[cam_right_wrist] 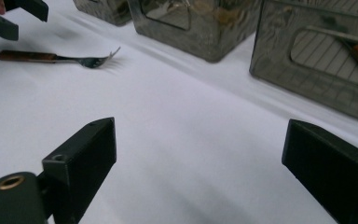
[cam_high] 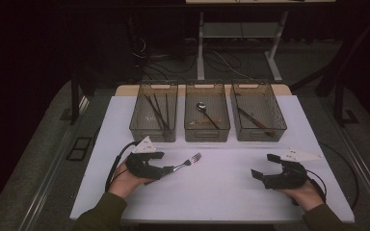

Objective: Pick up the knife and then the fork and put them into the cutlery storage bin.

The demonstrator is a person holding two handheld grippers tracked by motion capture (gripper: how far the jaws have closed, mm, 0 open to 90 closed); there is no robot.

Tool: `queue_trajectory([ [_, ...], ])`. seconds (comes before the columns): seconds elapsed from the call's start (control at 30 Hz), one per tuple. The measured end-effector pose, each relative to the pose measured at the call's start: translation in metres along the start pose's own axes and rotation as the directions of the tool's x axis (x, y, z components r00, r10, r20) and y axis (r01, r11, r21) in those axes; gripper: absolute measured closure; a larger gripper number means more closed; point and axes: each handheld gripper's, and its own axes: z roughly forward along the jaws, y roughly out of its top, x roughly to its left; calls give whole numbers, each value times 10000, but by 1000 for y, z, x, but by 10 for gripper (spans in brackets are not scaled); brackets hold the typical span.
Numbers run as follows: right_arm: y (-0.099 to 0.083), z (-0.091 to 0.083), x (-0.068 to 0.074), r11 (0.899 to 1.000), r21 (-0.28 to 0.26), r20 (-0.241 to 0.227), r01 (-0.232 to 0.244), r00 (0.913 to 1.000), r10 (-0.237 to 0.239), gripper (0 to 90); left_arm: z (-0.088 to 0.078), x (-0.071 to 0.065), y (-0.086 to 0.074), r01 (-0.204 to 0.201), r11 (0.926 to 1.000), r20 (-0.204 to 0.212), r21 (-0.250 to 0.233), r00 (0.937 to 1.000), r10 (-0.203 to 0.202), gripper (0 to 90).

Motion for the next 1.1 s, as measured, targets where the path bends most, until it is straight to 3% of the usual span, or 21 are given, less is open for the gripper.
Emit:
queue_trajectory([
  [0.13,-4,2,1,9997,233,-34,55,10000,-54,96,9,-2,2,-253,9980,95,574,9996,248,466],
  [0.33,-4,6,2,9995,285,-81,107,9999,-104,96,19,-5,-2,-650,9882,42,1384,9979,651,590],
  [0.5,-5,7,3,9993,340,-164,154,9998,-149,96,18,-3,-5,-790,9887,125,1275,9969,781,648],
  [0.63,-5,7,3,9992,374,-187,155,9997,-148,96,19,-2,-7,-614,9914,233,1156,9980,591,677],
  [0.77,-5,7,3,9993,341,-165,122,9998,-116,96,22,-4,-8,-776,9877,362,1359,9967,733,693],
  [0.97,-5,7,2,9993,339,-158,151,9998,-145,96,23,-5,-12,-1189,9860,289,1169,9928,1163,734],
  [1.1,-5,7,3,9993,347,-192,154,9997,-147,96,23,-3,-13,-1113,9879,418,1077,9933,1073,772],
])
